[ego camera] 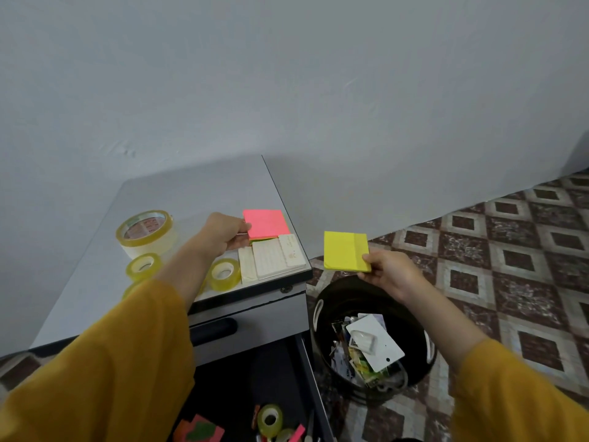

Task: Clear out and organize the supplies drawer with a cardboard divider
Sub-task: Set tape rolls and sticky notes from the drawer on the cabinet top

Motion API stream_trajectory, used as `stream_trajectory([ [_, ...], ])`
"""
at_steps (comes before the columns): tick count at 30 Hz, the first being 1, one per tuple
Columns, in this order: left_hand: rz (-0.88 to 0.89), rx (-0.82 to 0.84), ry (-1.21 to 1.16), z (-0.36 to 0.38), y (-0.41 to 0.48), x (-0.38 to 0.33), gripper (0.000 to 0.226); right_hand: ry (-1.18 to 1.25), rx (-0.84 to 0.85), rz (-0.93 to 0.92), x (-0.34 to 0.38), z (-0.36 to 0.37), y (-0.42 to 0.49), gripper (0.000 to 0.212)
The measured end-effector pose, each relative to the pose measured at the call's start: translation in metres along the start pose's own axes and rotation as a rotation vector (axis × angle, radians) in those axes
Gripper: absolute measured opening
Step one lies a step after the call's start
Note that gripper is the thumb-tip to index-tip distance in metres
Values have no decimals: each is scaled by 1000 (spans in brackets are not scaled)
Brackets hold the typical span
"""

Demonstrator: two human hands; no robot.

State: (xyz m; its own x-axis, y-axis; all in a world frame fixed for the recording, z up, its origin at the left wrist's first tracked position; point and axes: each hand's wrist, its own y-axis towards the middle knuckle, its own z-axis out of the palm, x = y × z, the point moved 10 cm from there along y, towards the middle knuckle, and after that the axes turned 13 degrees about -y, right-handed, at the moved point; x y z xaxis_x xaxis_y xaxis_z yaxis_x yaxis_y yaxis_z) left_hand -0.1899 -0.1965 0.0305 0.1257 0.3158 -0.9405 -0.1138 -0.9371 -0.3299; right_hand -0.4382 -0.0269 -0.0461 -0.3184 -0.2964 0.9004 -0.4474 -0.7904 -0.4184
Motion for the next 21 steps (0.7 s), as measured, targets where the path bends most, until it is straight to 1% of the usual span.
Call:
stream_trajectory([
  [2, 11, -17, 39, -2, 3, 1, 12, -3, 0, 2, 0, 2, 2, 13],
  [5, 45, -56, 106, -8, 6, -1, 4, 1, 5, -5, 7, 10, 3, 13],
  [7, 76, -69, 138, -13, 6, -4, 7, 30, -1, -19, 17, 17, 5, 17],
  [10, 131, -68, 191, -19, 5, -9, 14, 44, 19, -49, 36, 35, 7, 10],
  [13, 163, -52, 222, -25, 0, -15, 6, -90, -4, -87, 55, 53, 11, 11],
  [16, 187, -23, 216, -34, -7, -19, 15, -225, -45, -104, 69, 72, 14, 5],
  [18, 206, -11, 222, -38, -13, -23, 16, -270, -68, -97, 72, 81, 19, 17],
  [21, 226, -11, 220, -49, -20, -27, 16, -352, -84, -95, 73, 100, 24, 14],
])
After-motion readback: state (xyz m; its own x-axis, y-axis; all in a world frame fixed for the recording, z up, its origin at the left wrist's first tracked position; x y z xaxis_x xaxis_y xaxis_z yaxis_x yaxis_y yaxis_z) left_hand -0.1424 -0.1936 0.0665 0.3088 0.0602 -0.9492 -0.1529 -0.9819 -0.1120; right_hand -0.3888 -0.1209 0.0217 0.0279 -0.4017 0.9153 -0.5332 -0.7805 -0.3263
